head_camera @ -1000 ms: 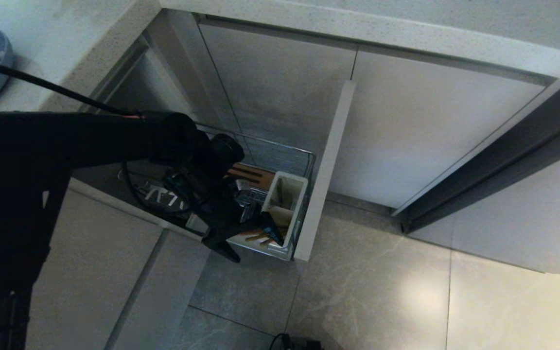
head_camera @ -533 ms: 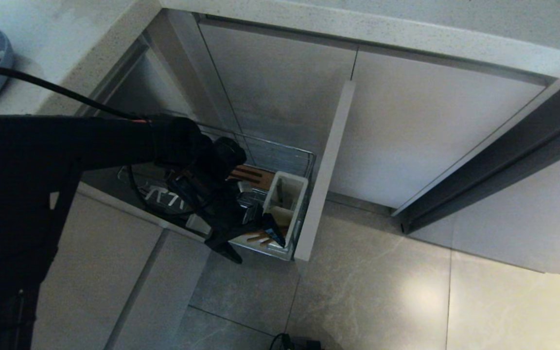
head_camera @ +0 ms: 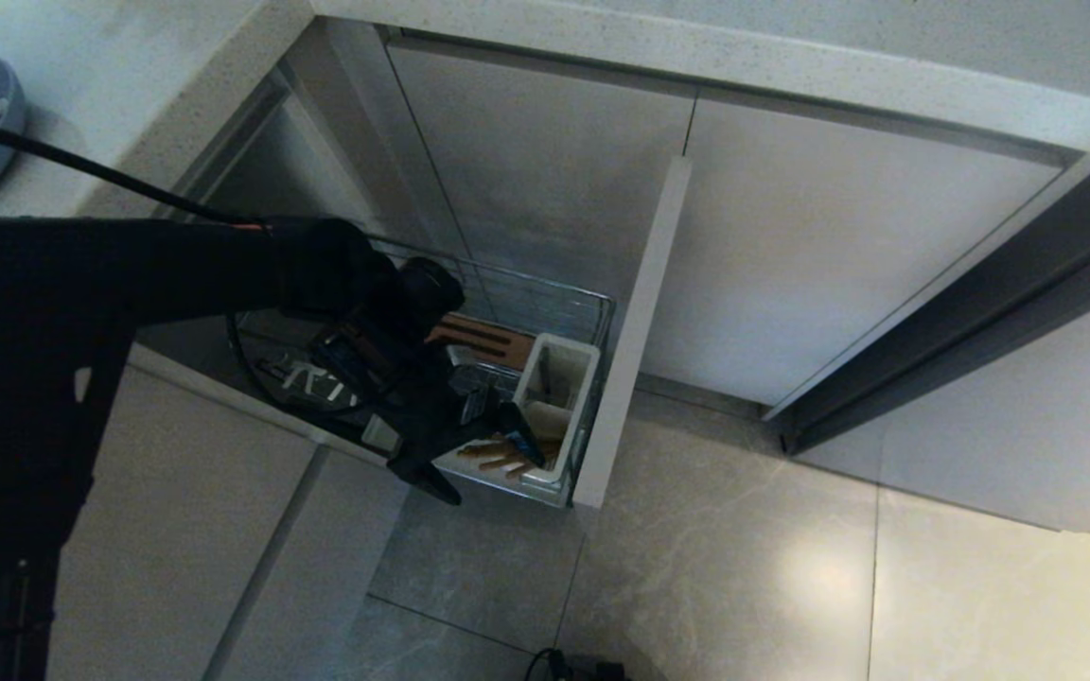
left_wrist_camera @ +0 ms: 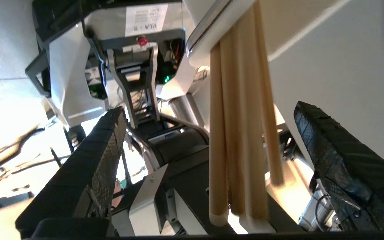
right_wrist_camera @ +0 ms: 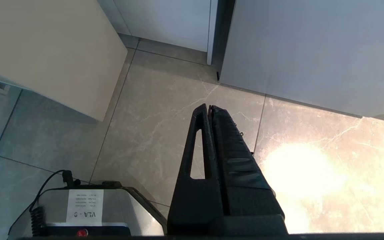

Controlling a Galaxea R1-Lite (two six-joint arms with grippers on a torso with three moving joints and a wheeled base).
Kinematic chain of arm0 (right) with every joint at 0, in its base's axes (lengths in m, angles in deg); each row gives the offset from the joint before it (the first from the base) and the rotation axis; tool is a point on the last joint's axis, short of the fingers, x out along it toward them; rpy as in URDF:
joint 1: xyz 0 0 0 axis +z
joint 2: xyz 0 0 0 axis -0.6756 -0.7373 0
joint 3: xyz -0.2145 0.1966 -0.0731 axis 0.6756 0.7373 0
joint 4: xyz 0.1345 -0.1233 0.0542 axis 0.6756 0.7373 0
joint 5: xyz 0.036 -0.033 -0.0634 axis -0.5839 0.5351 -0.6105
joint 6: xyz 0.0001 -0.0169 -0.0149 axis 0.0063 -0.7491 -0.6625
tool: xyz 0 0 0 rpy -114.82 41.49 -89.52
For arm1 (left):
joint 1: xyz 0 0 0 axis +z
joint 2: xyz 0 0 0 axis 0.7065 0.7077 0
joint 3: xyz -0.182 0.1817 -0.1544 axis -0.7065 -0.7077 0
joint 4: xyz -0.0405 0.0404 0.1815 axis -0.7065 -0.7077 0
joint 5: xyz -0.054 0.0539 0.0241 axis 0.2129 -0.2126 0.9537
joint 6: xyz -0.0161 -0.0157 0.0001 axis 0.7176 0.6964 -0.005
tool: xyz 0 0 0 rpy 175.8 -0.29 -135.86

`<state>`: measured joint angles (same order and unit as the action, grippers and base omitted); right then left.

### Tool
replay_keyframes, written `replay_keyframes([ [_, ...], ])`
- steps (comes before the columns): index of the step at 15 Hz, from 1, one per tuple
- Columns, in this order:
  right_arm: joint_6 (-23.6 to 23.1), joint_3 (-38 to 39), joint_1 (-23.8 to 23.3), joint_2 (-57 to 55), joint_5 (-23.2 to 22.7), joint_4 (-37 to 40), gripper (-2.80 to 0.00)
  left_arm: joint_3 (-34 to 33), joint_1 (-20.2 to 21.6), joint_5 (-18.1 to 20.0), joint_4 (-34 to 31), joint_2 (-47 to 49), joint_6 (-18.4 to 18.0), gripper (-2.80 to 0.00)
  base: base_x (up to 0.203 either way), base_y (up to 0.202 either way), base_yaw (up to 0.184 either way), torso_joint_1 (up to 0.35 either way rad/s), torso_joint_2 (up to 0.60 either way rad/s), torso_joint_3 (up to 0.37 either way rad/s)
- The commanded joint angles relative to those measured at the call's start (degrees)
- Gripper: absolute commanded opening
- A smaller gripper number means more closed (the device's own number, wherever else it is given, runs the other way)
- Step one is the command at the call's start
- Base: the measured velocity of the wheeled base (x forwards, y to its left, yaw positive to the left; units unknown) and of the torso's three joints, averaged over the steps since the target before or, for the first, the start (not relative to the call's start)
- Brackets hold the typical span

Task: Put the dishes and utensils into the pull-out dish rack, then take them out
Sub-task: Take the chopsticks out of the cupboard

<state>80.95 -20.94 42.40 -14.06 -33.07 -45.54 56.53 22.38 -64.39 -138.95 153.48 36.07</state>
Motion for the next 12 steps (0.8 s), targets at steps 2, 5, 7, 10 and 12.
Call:
replay_keyframes([
  [2, 0.0, 0.0, 0.0, 0.0, 0.0, 0.0, -2.8, -0.1, 1.9, 0.1, -0.2, -2.2, 0.2, 0.0, 0.0, 0.0, 0.0, 0.0, 0.0, 0.0],
  [5, 0.0, 0.0, 0.0, 0.0, 0.0, 0.0, -2.8, -0.1, 2.8, 0.1, -0.1, -2.2, 0.2, 0.0, 0.0, 0.0, 0.0, 0.0, 0.0, 0.0],
  [7, 0.0, 0.0, 0.0, 0.0, 0.0, 0.0, -2.8, -0.1, 3.2, 0.1, 0.5, -2.0, 0.3, 0.0, 0.0, 0.0, 0.0, 0.0, 0.0, 0.0],
  [10, 0.0, 0.0, 0.0, 0.0, 0.0, 0.0, -2.8, -0.1, 3.7, 0.0, 1.1, -1.6, 1.0, 0.0, 0.0, 0.0, 0.0, 0.0, 0.0, 0.0],
  [12, 0.0, 0.0, 0.0, 0.0, 0.0, 0.0, -2.8, -0.1, 3.5, 0.2, 1.2, -1.6, 1.1, 0.0, 0.0, 0.0, 0.0, 0.0, 0.0, 0.0],
])
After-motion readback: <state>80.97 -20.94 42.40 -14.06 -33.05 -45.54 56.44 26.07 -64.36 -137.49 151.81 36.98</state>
